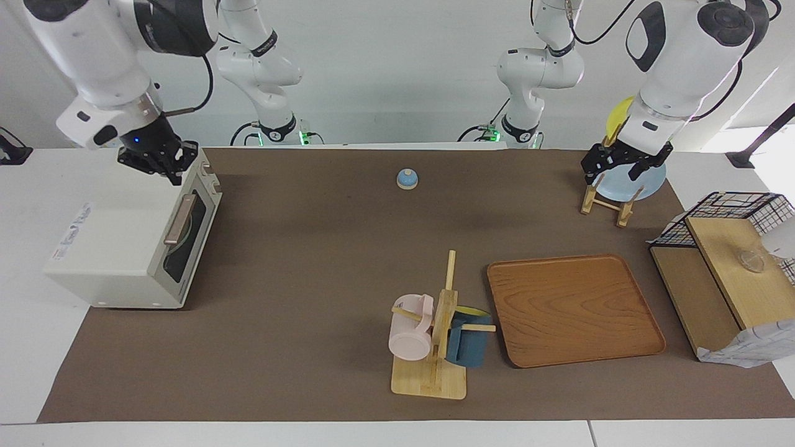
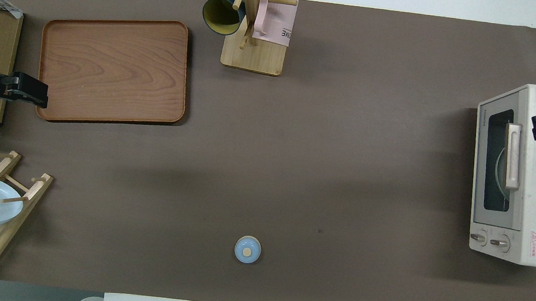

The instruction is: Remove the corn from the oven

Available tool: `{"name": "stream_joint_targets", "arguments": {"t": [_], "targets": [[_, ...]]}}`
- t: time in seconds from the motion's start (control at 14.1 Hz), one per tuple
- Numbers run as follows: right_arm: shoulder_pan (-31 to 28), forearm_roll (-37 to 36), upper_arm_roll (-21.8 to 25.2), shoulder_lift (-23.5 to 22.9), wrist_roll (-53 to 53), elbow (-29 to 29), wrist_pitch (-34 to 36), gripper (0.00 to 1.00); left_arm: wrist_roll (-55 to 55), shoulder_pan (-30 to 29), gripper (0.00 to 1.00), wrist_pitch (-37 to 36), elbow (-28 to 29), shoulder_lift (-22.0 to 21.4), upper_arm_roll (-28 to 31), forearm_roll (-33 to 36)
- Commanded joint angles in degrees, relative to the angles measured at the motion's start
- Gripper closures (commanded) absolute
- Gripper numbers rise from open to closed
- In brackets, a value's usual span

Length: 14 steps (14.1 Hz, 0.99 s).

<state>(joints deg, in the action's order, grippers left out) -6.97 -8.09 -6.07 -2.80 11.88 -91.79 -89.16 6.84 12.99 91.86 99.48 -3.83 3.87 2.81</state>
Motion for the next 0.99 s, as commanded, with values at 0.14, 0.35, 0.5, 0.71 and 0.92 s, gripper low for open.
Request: {"name": "stream_joint_targets", "arguments": {"t": [0.14,0.35,0.5,0.71,0.92], "targets": [[-2.17,-4.39,-0.17,1.39,5.79,-8.91,-7.33,1.0,-0.69,-0.34,0.0,-0.98,-0.69,0.14,-0.27,0.18],[-1.73,-4.56,-0.17,1.31,4.3,-11.83,-10.77,1.0,-0.69,-0.34,0.0,-0.98,-0.69,0.14,-0.27,0.18],[-2.43,-4.65,-0.17,1.48,5.25,-14.37,-13.05,1.0,-0.69,-0.34,0.0,-0.98,-0.69,0.14,-0.27,0.18],[-2.88,-4.65,-0.17,1.57,5.96,-15.96,-14.11,1.0,-0.69,-0.34,0.0,-0.98,-0.69,0.14,-0.27,0.18],[-3.84,-4.65,-0.17,1.57,8.76,-18.16,-16.22,1.0,-0.69,-0.25,0.0,-0.81,-0.77,0.23,-0.27,0.18]]}}
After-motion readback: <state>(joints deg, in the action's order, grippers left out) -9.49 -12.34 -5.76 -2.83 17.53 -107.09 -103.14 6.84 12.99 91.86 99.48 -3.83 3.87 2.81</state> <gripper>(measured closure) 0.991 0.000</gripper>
